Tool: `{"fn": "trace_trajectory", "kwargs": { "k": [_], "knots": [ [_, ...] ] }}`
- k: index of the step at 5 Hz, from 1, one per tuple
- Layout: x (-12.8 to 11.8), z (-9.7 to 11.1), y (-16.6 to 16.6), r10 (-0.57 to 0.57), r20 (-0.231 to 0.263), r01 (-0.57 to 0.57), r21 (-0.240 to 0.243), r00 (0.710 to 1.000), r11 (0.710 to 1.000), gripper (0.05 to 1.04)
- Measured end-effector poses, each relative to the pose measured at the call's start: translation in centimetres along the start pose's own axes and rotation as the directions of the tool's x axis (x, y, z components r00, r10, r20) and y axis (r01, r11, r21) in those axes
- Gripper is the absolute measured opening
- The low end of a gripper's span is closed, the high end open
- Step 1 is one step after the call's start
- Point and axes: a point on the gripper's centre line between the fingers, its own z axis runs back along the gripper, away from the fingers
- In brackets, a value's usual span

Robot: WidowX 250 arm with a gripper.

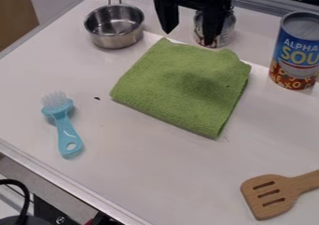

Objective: Moved the can towards the centre of the table

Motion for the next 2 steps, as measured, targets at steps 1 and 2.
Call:
{"fn": "trace_trajectory", "kwargs": {
  "k": [1,2],
  "knots": [
    [-0.3,-0.8,0.0,0.008,-0.031,-0.008,0.0,0.999,1.0,0.997],
    [1.6,-1.7,-0.5,0.034,-0.065,-0.033,0.011,0.997,0.999,0.997]
  ]
}}
